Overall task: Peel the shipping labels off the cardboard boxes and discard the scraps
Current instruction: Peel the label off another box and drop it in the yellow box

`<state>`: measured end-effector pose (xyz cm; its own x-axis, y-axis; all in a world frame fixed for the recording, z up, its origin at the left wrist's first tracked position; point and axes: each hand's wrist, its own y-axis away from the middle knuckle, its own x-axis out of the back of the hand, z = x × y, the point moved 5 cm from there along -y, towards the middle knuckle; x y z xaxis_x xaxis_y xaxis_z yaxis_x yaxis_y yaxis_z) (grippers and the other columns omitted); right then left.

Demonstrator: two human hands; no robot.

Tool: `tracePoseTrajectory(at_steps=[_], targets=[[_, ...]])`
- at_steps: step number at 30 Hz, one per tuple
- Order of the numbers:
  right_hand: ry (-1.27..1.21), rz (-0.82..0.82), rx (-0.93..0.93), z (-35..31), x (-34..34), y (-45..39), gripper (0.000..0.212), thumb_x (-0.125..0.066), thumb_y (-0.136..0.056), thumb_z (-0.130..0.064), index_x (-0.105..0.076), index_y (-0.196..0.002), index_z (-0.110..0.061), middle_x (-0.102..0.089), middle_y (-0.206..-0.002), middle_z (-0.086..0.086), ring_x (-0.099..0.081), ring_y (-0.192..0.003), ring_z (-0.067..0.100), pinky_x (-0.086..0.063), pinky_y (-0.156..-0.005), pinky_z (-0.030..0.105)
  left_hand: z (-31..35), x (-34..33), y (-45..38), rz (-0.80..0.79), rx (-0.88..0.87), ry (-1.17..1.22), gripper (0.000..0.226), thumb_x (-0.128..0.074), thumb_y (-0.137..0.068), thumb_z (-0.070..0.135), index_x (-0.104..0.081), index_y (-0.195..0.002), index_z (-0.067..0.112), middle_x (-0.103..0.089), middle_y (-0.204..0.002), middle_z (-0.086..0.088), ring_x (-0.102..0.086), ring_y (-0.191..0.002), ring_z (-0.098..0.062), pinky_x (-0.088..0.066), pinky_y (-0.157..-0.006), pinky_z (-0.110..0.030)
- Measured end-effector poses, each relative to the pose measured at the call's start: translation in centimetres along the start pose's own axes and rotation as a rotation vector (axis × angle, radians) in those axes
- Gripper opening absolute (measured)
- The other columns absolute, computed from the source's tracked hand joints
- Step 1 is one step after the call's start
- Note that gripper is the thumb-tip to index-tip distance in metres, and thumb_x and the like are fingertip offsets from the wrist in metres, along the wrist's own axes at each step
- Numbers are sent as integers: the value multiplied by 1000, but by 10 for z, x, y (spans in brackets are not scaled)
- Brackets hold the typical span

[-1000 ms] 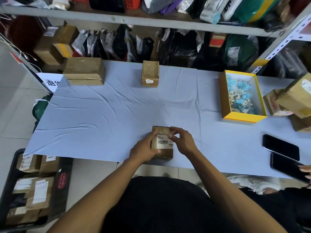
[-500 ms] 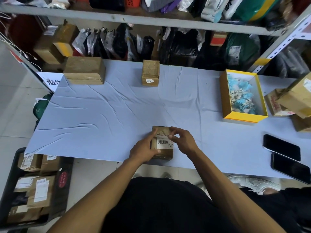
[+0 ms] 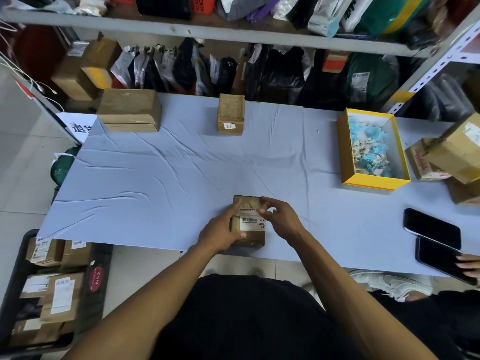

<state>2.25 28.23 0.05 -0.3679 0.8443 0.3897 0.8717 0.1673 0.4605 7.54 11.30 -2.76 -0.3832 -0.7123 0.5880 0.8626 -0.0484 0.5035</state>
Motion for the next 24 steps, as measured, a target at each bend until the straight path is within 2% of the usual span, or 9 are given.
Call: tracePoseTrajectory(at_steps=[7, 12, 16, 20, 24], targets=[[-48, -1, 15, 6, -2, -1, 17, -57, -93, -14, -51, -78, -14, -55, -139, -4, -51, -127, 19, -40, -95, 28, -2, -2, -4, 6, -3, 13, 91, -71, -86, 34, -7, -150, 50, -43, -150, 2, -52, -127, -26, -51, -99, -40], [-25, 1, 16, 7, -4, -2, 22, -54, -95, -15, -46, -75, -19, -55, -139, -3, -48, -130, 15, -43, -101, 34, -1, -1, -3, 2, 3, 19, 89, -70, -86, 34, -11, -150, 49, -48, -146, 2, -55, -124, -25, -51, -99, -41], [5, -13, 11, 6, -8, -1, 20, -49, -98, -15, -43, -79, -19, -50, -143, -4, -50, -129, 17, -43, -102, 36, -2, 0, -4, 1, 15, 37, 91, -73, -84, 30, -13, -149, 50, -52, -143, 2, -57, -121, -24, -51, -99, -41], [25, -22, 13, 5, -9, -1, 13, -46, -99, -15, -44, -86, -15, -48, -144, -5, -50, -128, 18, -41, -98, 32, -2, 0, -4, 7, 10, 45, 92, -74, -83, 28, -14, -150, 49, -51, -144, 2, -56, -122, -25, -50, -100, -42], [16, -20, 2, 5, -9, -1, 16, -46, -99, -16, -43, -83, -17, -48, -145, -5, -49, -129, 19, -41, -101, 35, -2, -2, -5, 8, 8, 44, 92, -74, -84, 28, -14, -151, 47, -50, -145, 1, -55, -123, -26, -50, -101, -42]])
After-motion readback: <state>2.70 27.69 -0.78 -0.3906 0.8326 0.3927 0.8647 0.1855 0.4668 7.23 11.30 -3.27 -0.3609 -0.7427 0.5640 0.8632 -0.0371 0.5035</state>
